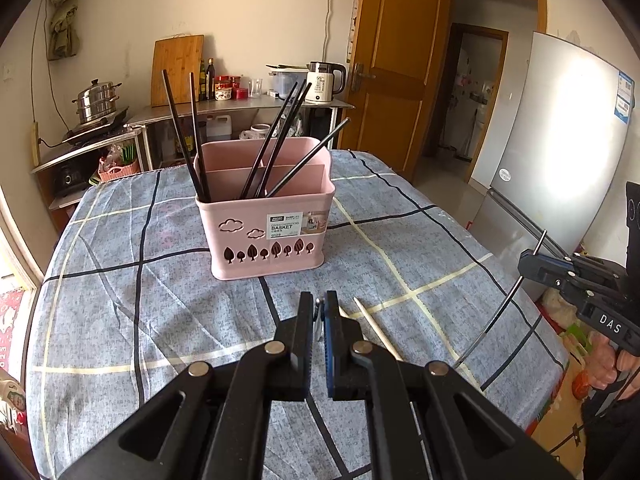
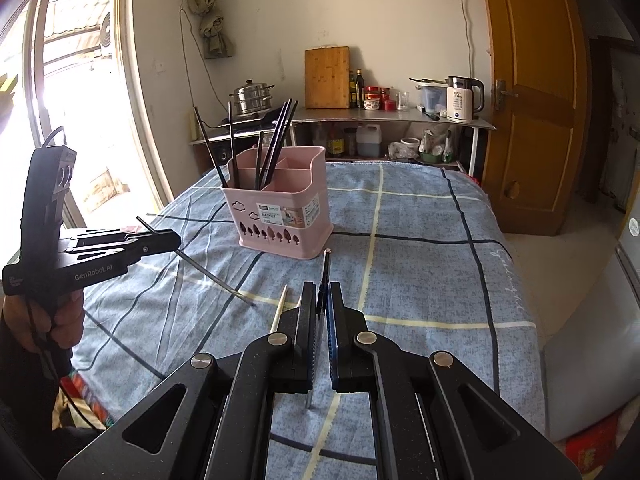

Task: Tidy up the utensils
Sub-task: 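Lift the left tool's chopstick over the pink basket while the right tool carries its own, then lower both tools' chopsticks into the basket and open both tools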

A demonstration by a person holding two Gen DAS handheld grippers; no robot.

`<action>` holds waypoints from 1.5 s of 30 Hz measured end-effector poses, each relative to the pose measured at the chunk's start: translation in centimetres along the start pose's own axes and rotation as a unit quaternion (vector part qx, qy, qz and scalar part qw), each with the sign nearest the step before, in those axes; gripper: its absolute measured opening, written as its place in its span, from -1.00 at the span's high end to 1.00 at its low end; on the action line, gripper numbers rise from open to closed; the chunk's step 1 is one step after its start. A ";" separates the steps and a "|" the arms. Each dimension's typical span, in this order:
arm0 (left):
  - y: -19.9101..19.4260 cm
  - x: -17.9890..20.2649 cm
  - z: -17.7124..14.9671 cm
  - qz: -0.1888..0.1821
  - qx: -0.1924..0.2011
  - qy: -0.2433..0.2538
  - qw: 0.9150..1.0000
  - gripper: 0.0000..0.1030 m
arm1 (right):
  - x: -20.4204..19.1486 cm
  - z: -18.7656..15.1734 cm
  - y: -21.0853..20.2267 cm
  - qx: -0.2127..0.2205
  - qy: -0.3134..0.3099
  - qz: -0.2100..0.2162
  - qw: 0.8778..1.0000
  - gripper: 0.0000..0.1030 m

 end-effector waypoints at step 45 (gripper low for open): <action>-3.4 -5.3 15.0 0.017 0.105 -0.012 0.994 0.90 | -5.4 16.8 7.2 0.139 -0.031 0.044 0.989 0.92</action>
Point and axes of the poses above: each gripper's, at about its wrist camera, not at the fingertips, and y roughly the way its jaws point, x to its right, z to its top, the point moved 2 cm from there along y, roughly the way its jaws point, and after that the axes turned 7 degrees about -y, right-handed, at the moved point
